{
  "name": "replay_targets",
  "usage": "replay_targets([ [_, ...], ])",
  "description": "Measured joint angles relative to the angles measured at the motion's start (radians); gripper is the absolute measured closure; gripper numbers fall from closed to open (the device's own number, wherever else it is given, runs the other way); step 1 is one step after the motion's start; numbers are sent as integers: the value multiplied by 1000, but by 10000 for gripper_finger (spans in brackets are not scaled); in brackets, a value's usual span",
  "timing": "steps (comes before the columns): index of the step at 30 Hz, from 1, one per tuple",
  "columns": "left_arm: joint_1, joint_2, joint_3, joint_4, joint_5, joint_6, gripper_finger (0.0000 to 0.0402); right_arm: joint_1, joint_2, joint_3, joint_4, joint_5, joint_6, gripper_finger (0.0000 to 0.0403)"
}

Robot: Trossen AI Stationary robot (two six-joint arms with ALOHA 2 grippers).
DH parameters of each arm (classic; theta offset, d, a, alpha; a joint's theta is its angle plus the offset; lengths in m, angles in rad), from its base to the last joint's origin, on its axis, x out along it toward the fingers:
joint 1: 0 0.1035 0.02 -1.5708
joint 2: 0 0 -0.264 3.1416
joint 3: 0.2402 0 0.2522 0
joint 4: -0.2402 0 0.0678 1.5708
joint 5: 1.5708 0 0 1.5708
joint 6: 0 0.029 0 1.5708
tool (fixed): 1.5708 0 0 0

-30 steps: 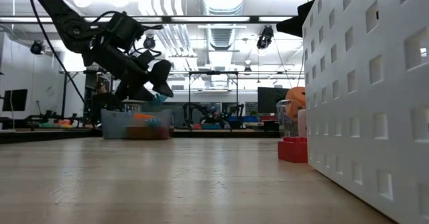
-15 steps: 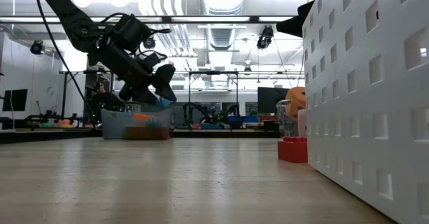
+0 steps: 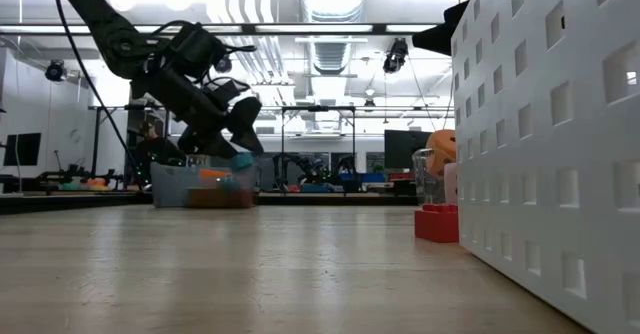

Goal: Pick & Place Toys
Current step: Put the light blue game piece into the black bin, then put the red game piece into the black bin

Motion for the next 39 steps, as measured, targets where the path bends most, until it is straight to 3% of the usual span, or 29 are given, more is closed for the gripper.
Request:
replay_targets([
  [18,-3,-21,3,27,-73,117,100,0,0,0,0,0,0,90],
  [23,-34,-51,12,67,58,166,100,0,0,0,0,0,0,90],
  [30,-159,-153,12,176,346,288,100,-1,0,0,9,0,0,90],
  [34,-281,-202,12,164,366,314,100,-1,0,10,-19,6,18,90],
  [39,-417,-193,12,162,357,357,100,-16,0,113,-294,28,52,90],
])
